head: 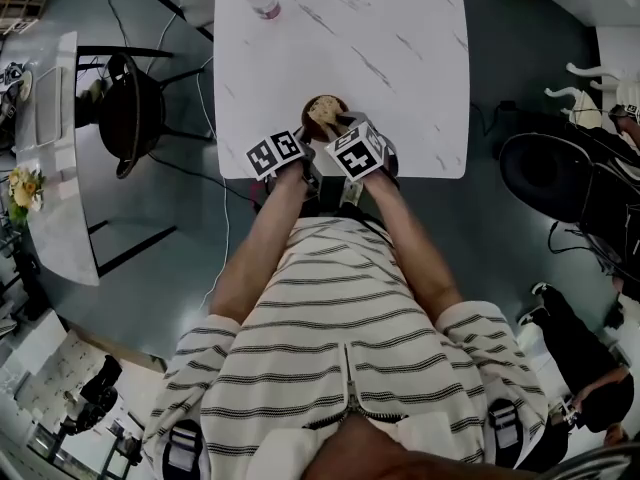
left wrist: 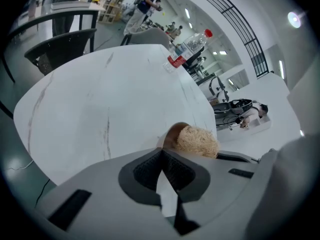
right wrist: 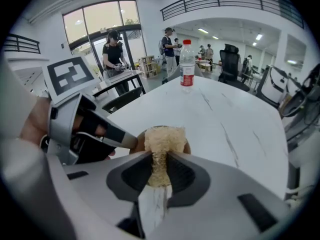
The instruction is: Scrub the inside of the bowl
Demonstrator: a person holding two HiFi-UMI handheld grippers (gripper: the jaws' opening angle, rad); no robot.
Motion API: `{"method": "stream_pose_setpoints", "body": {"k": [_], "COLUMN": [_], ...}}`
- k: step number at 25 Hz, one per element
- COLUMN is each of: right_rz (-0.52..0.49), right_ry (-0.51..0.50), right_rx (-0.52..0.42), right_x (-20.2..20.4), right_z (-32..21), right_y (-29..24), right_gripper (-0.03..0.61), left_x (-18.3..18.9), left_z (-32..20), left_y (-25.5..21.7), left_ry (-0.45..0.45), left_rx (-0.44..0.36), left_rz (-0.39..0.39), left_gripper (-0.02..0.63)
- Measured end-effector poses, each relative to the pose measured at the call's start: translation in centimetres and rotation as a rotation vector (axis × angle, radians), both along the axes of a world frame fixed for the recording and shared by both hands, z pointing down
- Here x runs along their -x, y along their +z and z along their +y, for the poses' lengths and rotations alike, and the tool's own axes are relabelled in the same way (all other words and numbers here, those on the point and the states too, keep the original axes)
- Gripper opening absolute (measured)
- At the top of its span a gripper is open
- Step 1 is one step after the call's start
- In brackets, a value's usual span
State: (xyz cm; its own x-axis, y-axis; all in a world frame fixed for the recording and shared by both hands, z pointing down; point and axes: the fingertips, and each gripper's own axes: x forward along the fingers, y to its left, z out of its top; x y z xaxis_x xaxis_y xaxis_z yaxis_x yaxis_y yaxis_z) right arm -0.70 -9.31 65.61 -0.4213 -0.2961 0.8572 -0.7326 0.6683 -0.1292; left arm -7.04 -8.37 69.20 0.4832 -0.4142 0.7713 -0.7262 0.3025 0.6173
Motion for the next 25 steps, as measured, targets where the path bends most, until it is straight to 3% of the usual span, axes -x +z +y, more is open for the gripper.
{"method": "stream_pose_setpoints", "body": {"k": [7,14,25], "right_rz": [-0.011,-0.030,-0.078], "right_ry": [0.032,-0.035,-0.145], "right_rx": [0.002,-0.027,0.038], "right_x": [-0.2,1.2,3.0], "right_z": [-1.8,-2.2,-0.4], "right_y": [0.4,0.5,0.7], "right_gripper": [0.095,0.094,0.093], "left_x": [-0.2,0.1,0.4], "left_z": [0.1,0.0,-0.4], "left_y": [0.1,0.1,0.1], "left_ry": [-0.002,-0.007,-0.046], "left_rx": [0.003,-0.001,0.000], "left_rz": [0.006,0.003,0.017], "left_gripper": [0.006,0.008,0.006]}}
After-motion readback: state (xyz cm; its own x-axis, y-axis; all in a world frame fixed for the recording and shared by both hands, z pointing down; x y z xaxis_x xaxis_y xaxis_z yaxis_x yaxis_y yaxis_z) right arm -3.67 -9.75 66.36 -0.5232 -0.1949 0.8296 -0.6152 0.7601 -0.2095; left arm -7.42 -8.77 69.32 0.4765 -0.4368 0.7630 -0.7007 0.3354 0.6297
